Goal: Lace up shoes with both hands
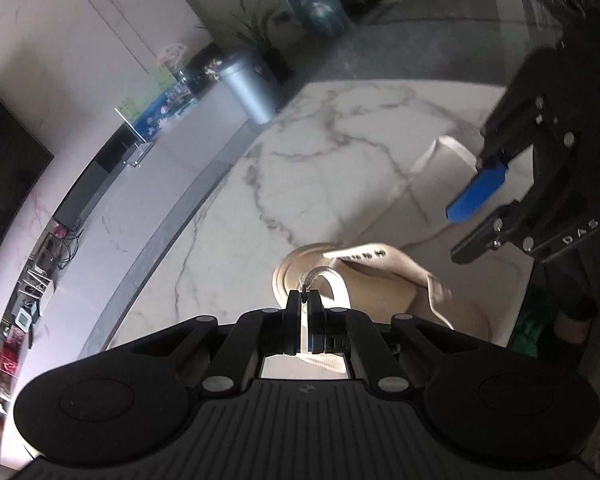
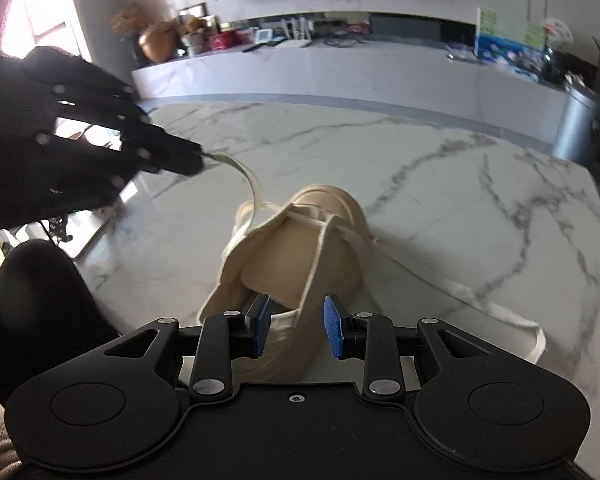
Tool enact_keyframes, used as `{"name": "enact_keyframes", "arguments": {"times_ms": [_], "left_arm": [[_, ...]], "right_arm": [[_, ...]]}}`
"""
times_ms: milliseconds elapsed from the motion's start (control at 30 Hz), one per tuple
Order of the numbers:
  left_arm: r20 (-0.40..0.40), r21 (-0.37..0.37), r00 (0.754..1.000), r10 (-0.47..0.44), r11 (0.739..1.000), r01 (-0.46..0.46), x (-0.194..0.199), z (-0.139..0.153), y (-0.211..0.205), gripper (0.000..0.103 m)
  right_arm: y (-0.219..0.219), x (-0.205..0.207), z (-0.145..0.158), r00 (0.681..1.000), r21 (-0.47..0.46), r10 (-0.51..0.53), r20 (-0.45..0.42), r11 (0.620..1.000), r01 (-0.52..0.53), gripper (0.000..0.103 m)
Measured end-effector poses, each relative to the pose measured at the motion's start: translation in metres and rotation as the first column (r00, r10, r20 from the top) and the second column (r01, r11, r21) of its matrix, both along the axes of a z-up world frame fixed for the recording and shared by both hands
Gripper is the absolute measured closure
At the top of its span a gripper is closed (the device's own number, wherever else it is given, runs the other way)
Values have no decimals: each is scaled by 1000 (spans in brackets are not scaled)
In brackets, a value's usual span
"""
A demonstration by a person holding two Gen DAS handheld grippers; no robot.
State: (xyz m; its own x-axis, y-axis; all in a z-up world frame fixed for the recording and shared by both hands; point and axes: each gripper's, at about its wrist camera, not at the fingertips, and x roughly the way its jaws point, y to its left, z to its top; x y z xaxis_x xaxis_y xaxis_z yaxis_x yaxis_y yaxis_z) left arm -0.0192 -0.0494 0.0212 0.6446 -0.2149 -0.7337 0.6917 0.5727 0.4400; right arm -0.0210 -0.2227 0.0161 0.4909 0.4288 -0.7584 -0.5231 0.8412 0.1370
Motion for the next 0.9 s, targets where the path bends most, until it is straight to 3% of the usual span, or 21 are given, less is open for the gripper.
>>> {"name": "enact_keyframes", "arguments": {"times_ms": [300,733,900], "left_arm": [[-8,11,999,-48,999,48,4,-22,-19,101],[-46,4,989,-140,990,140,-8,-23,-15,101],[-65,-2,984,-165,986,165,-8,-25,-13,101]], "right_arm": [[6,-2,-2,999,-17,44,24,999,-43,75],[16,1,-1,976,-66,182,121,982,-175,75],[34,2,-4,922,-160,339,188,937,-312,75]]}}
